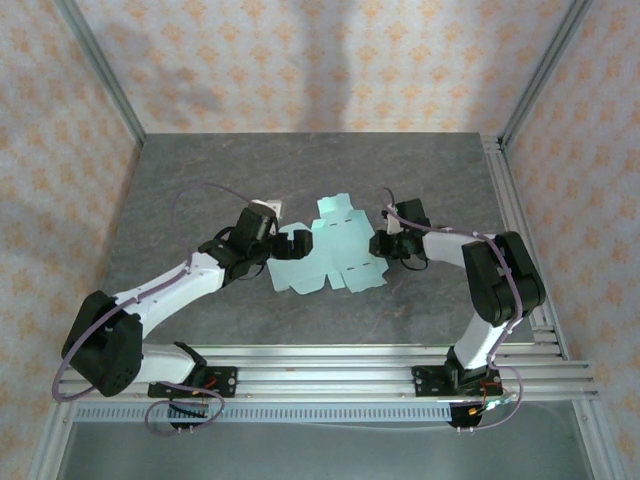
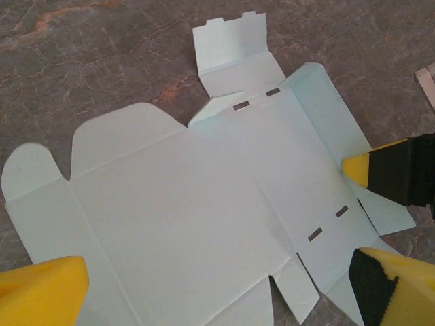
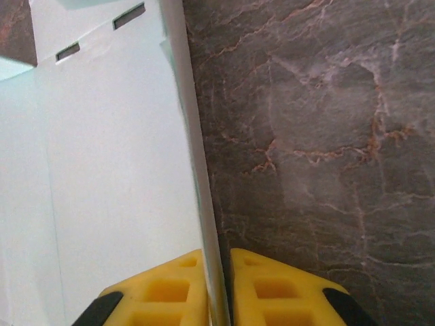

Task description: Fold the paper box

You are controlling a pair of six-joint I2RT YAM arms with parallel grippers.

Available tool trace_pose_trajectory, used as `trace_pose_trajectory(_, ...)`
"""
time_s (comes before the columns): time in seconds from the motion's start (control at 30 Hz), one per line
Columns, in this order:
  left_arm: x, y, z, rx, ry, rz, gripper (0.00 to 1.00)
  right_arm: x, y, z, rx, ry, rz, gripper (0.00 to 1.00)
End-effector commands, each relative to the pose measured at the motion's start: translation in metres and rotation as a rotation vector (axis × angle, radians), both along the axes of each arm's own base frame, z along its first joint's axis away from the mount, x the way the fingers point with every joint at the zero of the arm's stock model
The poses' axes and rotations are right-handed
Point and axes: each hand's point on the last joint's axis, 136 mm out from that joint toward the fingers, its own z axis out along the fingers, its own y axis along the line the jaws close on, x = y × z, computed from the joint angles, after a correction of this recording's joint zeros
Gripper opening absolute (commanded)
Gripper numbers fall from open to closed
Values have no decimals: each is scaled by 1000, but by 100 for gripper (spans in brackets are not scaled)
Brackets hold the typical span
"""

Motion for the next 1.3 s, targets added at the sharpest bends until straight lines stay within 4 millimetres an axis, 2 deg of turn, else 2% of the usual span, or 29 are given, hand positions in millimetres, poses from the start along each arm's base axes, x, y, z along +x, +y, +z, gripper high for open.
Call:
trace_pose_trajectory(0.0, 1, 0, -5, 0, -7, 3, 100, -6, 0, 5, -5, -10, 17, 12)
trace_pose_trajectory(0.27, 8, 17, 5, -101, -44, 78, 100, -6, 1, 9, -48, -19, 52, 0)
trace_pose_trajectory(0.4, 10, 25, 5, -88, -40, 97, 100, -6, 2, 9, -85, -13, 77, 0)
trace_pose_trajectory(0.5, 10, 26, 2, -81, -32, 98, 100, -4, 6, 10, -81, -17, 82, 9)
trace_pose_trajectory(0.7, 9, 26, -1, -82, -20, 95, 100, -3, 9, 20, -30, -52, 63, 8)
trace_pose_trajectory(0.83, 6, 26, -1, -74, -17, 81, 100, -2, 9, 19, -18, -67, 40, 21)
trace_pose_trajectory(1.1, 5, 23, -4, -79, -10, 66, 100, 0, 8, 19, 16, -90, -9, 20)
trace_pose_trajectory(1.2, 6, 21, -3, -83, -11, 62, 100, -1, 6, 16, 5, -89, -12, 17)
trace_pose_trajectory(1.27, 6, 21, -4, -83, -6, 59, 100, -1, 6, 14, 1, -85, -10, 11)
